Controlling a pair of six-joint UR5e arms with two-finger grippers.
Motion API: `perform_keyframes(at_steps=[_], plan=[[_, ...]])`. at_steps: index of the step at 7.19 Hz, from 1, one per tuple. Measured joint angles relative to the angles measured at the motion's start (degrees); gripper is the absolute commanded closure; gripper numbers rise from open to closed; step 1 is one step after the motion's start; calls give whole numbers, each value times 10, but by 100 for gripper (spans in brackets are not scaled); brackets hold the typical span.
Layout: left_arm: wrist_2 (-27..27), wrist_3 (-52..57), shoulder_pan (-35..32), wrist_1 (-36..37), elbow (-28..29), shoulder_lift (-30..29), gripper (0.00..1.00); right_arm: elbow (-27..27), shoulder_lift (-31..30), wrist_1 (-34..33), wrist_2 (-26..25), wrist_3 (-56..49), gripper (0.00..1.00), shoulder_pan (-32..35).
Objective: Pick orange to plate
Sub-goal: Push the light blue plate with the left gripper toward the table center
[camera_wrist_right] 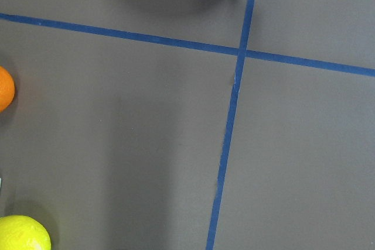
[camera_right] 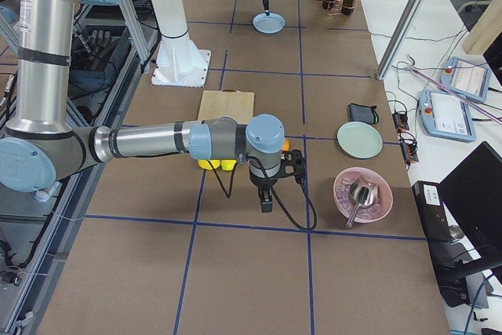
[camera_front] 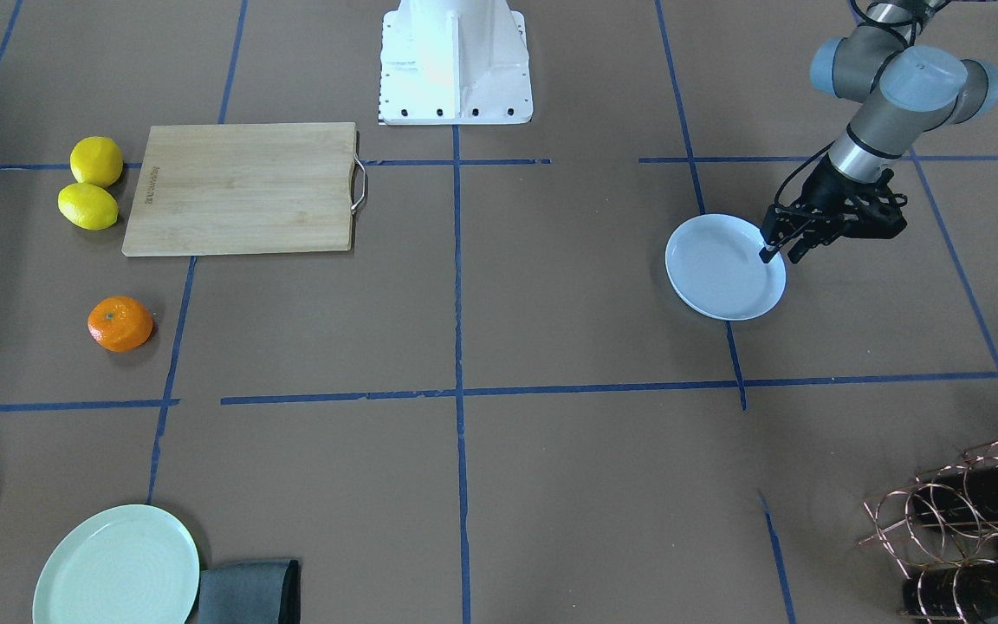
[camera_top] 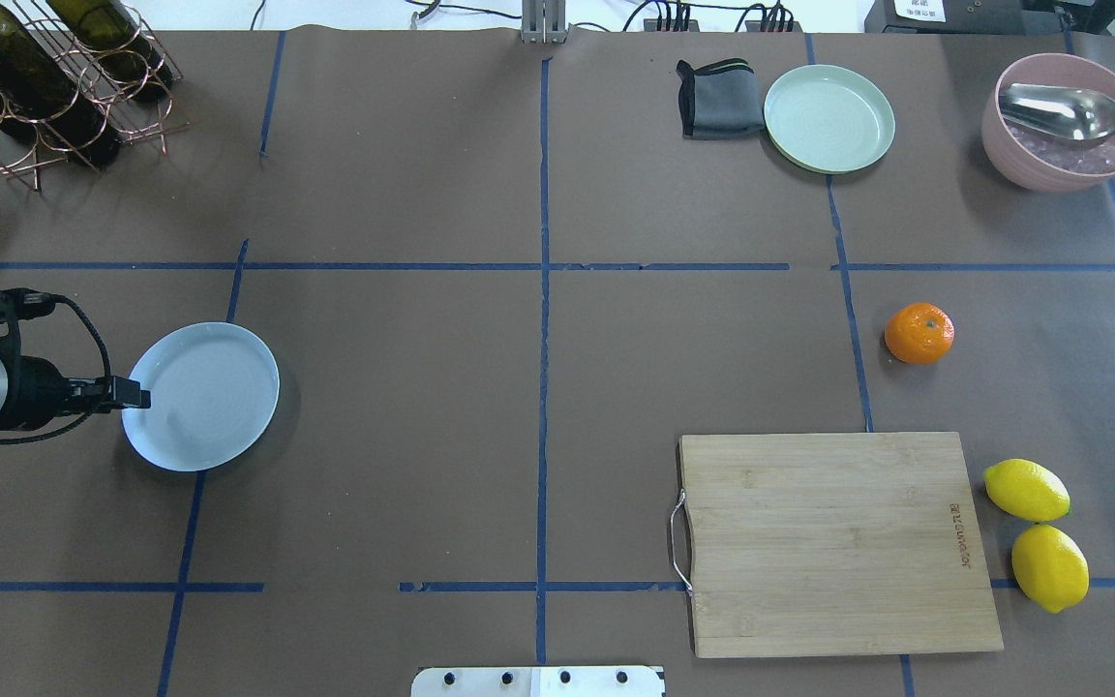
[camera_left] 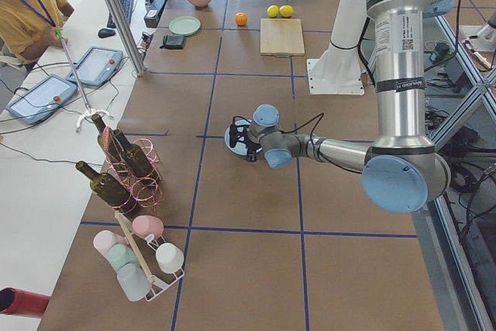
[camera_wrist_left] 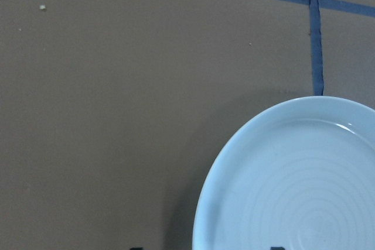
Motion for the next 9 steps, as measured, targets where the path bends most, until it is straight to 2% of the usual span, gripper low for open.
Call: perform_keyframes(at_steps=[1,2,5,7,9], plan=[[0,0,1,0,5,-4,89,0,0,0,0,0,0,0],[0,0,1,0,7,-6,100,-1,0,0,0,0,0,0],[-2,5,0,0,3,-9,100,-1,0,0,-1,0,0,0],[-5,6,-2,-2,-37,-23,100,-1,0,0,-1,0,0,0],[-2,2,-2,13,-46,-96,100,-1,0,1,-2,0,0,0]])
